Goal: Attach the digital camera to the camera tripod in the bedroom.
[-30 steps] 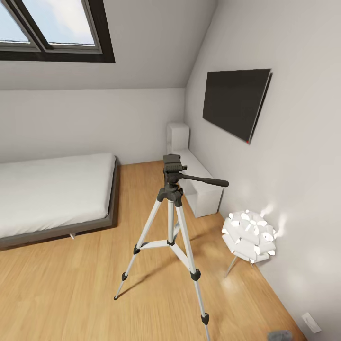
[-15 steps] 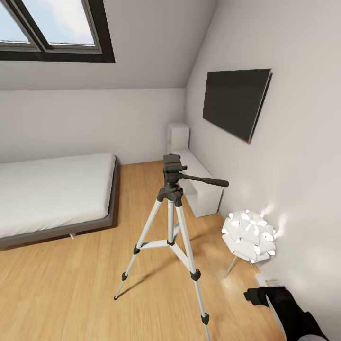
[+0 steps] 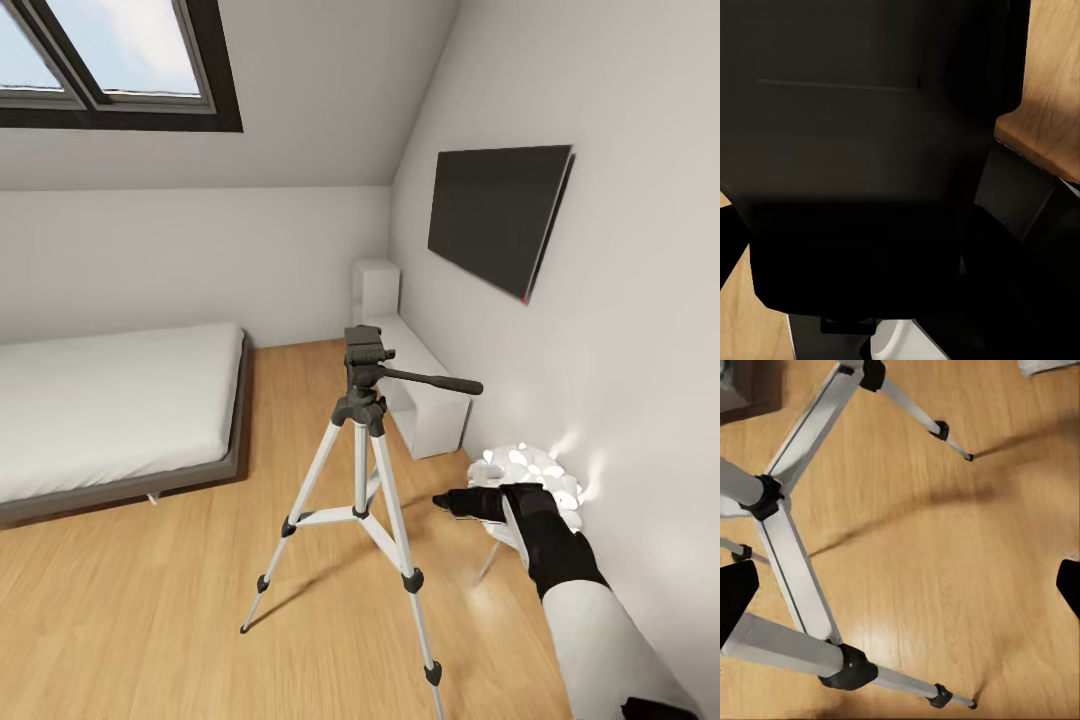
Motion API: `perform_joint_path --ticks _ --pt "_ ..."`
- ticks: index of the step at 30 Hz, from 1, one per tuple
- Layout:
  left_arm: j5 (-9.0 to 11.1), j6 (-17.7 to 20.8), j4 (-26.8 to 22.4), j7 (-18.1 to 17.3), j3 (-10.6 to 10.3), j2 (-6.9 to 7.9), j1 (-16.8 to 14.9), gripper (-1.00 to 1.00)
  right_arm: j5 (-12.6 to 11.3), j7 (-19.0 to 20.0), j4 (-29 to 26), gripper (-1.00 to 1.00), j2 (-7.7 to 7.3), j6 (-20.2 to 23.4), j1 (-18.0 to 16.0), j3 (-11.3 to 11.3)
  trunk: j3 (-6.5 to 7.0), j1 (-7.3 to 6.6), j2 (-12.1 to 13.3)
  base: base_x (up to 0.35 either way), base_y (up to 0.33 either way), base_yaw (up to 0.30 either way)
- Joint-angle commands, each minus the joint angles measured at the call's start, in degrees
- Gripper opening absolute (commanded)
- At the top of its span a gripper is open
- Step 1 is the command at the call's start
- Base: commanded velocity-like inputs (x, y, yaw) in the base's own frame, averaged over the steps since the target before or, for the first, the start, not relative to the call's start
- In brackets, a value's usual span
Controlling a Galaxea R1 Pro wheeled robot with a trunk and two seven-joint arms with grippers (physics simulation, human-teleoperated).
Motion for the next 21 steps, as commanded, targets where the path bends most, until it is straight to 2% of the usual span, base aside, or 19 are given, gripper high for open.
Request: perform_joint_path --ticks 1,4,8,11,12,21 --pt "0.5 0.1 0.0 -0.2 -0.5 0.02 0.0 -1.00 0.7 0.7 -1.1 1.00 0.48 0.2 -0.1 -0.2 -0.12 0.03 -0.1 0.000 0.000 0.000" --pt "0.5 0.0 0.0 -0.2 -0.5 0.02 0.0 -1.00 0.9 1.9 -4.6 1.00 2.39 0.6 0.0 -0.1 -0.12 0.03 -0.1 0.000 0.000 0.000" --pt "0.5 0.0 0.0 -0.2 -0.5 0.02 0.0 -1.00 1.4 5.5 -4.7 1.00 3.44 1.3 0.1 0.0 -0.12 0.03 -0.1 0.000 0.000 0.000" --pt "0.5 0.0 0.0 -0.2 -0.5 0.02 0.0 -1.00 2.3 7.7 -4.2 1.00 3.55 1.4 0.1 0.0 -0.12 0.03 -0.1 0.000 0.000 0.000" --pt "0.5 0.0 0.0 -0.2 -0.5 0.02 0.0 -1.00 3.9 10.0 -3.9 1.00 3.59 1.4 0.2 0.0 -0.12 0.03 -0.1 0.000 0.000 0.000" --pt "0.5 0.0 0.0 -0.2 -0.4 0.03 0.0 -1.00 6.2 13.1 -3.8 1.00 3.55 1.4 0.2 0.0 -0.12 0.03 -0.1 0.000 0.000 0.000"
